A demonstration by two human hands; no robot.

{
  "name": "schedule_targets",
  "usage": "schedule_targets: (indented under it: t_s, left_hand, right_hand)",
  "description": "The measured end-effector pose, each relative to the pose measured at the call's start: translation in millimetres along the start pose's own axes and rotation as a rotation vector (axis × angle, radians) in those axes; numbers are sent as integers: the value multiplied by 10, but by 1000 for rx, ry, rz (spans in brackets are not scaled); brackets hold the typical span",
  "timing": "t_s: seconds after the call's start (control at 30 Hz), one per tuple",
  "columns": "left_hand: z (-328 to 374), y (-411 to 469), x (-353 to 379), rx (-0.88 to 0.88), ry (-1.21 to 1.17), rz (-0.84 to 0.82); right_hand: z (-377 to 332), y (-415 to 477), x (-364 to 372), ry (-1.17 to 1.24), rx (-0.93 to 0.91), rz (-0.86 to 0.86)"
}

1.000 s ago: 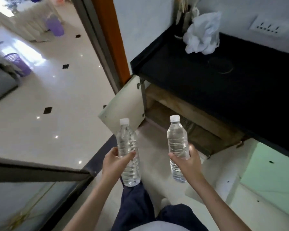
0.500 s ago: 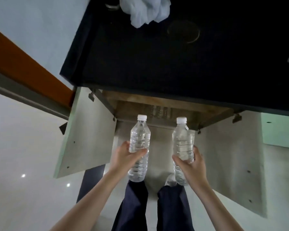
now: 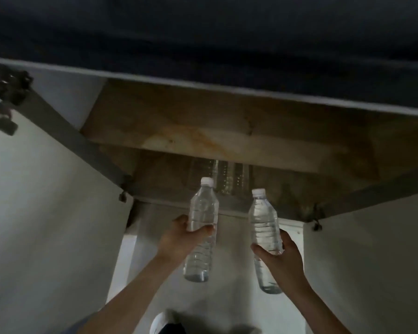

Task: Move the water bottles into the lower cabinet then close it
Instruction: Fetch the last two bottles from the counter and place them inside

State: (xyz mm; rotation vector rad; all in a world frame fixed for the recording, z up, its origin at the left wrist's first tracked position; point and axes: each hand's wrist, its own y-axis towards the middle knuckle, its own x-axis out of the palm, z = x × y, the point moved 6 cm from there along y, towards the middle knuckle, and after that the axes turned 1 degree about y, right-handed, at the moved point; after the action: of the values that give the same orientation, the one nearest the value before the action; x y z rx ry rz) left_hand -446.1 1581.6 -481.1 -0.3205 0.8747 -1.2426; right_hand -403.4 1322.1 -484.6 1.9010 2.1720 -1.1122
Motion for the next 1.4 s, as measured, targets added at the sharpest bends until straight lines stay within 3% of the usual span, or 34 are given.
schedule_targets:
  t_s: [0.2,0.3,0.5,0.8,1.03,1.17,1.4]
  left_hand:
    - [-163,1380,468,171,-133,55]
    - [-83,1948,659,312,-80,51]
    - [-22,2511,772,426,-112,37]
    - [-39,2648,776,462,-49,109]
    - [-12,2754,728,489,-43,116]
    - [40,2802,784,478,-21,107]
    - [278,2864,1028,460,50,96]
  right_hand:
    - [722,1346,401,77,-61,85]
    - [891,1930,565,135,-155,121]
    - [1047,2639,720,168,-292,157]
    - [1293,2973,849,43,-181,207]
    - [1158,2952,906,-260,-177,216]
    - [1162,2838,883,-132,-388,275]
    - [1226,2896,915,-2,-387,311]
